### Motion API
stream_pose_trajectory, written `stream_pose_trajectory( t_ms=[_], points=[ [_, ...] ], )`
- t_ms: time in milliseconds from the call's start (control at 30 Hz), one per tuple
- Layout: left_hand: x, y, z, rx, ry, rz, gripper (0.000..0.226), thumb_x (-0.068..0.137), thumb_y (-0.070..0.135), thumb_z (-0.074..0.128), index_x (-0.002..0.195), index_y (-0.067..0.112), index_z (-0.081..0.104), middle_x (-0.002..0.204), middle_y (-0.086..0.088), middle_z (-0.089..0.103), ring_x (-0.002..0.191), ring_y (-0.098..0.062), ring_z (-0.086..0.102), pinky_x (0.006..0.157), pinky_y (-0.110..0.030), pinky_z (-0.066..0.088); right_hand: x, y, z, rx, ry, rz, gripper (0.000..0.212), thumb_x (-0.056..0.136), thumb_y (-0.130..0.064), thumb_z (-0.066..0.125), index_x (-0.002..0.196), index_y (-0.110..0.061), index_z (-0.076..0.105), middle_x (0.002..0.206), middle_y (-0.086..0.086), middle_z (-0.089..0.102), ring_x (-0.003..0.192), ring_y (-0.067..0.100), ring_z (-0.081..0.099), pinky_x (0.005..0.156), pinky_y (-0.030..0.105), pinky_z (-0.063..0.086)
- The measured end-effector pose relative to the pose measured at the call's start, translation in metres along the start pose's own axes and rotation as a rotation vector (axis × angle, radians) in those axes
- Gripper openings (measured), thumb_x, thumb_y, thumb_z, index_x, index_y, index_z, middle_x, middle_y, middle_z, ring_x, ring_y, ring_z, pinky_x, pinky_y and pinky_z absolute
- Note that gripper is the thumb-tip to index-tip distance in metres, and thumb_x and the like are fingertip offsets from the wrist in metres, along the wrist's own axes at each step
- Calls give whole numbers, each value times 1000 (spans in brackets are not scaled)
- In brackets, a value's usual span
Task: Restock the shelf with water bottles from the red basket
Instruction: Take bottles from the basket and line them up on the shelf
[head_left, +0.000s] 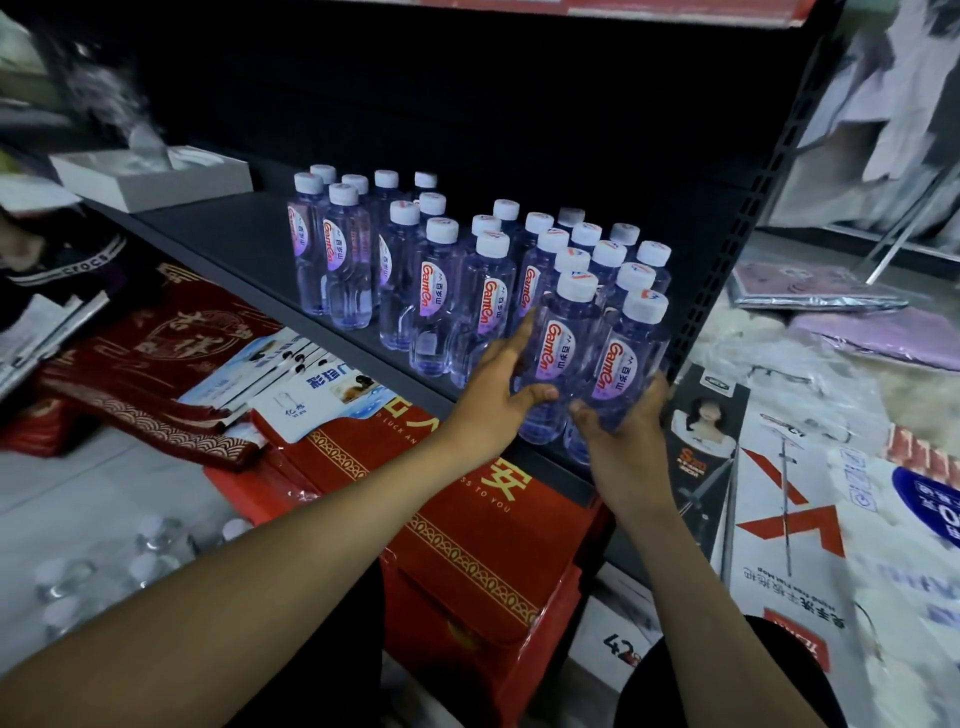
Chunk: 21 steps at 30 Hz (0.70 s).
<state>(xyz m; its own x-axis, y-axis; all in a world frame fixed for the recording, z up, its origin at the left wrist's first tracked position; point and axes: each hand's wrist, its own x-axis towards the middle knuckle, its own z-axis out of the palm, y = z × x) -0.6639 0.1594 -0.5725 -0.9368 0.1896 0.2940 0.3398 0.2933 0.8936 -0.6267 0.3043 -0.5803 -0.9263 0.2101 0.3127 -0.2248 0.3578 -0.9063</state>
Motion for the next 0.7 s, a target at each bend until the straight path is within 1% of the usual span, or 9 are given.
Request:
stream_pose_trajectory(
  t_ms=[67,133,200,300,367,433,533,600,700],
  points=[
    [-1,-2,-1,-2,27,-12,80,91,20,66,149,45,17,134,0,45,124,-18,46,105,-33,42,-3,-1,-2,-16,10,4,69,89,-10,67,143,-20,25,113,-18,55,85,-30,51,64,-8,36],
    [-1,-4,-1,10,58,-46,78,88,19,69,151,32,24,116,1,49,112,-17,50,98,-29,43,-6,-1,-3,-25,10,27,71,88,-12,68,143,-23,24,111,-19,56,89,-20,56,64,-2,39],
    [-2,-6,-2,33,53,-62,74,88,19,70,149,24,30,121,-1,52,114,-13,49,101,-29,41,-10,-4,-4,-33,4,59,75,88,-13,67,145,-27,19,113,-14,57,89,-6,58,65,6,39],
    [-5,-11,-3,45,15,-66,77,87,17,71,150,26,29,130,-1,51,120,-11,48,101,-28,41,-12,-3,-5,-51,23,89,76,88,-12,66,146,-27,19,101,-19,54,81,-8,52,64,10,37],
    [-6,-15,-4,65,13,-65,77,86,17,72,150,27,29,128,-2,52,119,-12,51,96,-24,42,-14,-2,-8,-73,32,116,70,87,-11,67,144,-23,26,95,-20,54,78,-4,54,60,7,36],
    [-8,-18,-5,91,15,-71,73,87,18,71,149,25,33,126,-2,53,117,-13,52,94,-23,42,-17,1,-10,-110,21,145,58,89,-12,66,139,-18,37,91,-19,54,73,-9,50,53,2,34],
    [-12,-19,-3,155,2,-75,67,89,20,69,147,22,36,132,-2,55,119,-13,52,100,-30,44,-20,4,-11,-155,0,153,46,92,-14,63,133,-16,43,98,-13,60,75,1,53,54,2,33],
    [-13,-17,-1,170,17,-82,64,90,17,68,146,20,37,135,-3,55,120,-12,52,100,-27,42,-22,4,-11,-170,-2,151,46,93,-13,63,133,-16,42,107,-8,60,87,7,53,55,1,33],
    [-13,-13,0,171,22,-95,60,91,13,65,145,20,38,134,-3,55,120,-12,51,97,-24,40,-23,3,-11,-192,4,154,45,93,-14,63,133,-15,42,109,-7,59,90,7,53,53,-2,33]
  ],
)
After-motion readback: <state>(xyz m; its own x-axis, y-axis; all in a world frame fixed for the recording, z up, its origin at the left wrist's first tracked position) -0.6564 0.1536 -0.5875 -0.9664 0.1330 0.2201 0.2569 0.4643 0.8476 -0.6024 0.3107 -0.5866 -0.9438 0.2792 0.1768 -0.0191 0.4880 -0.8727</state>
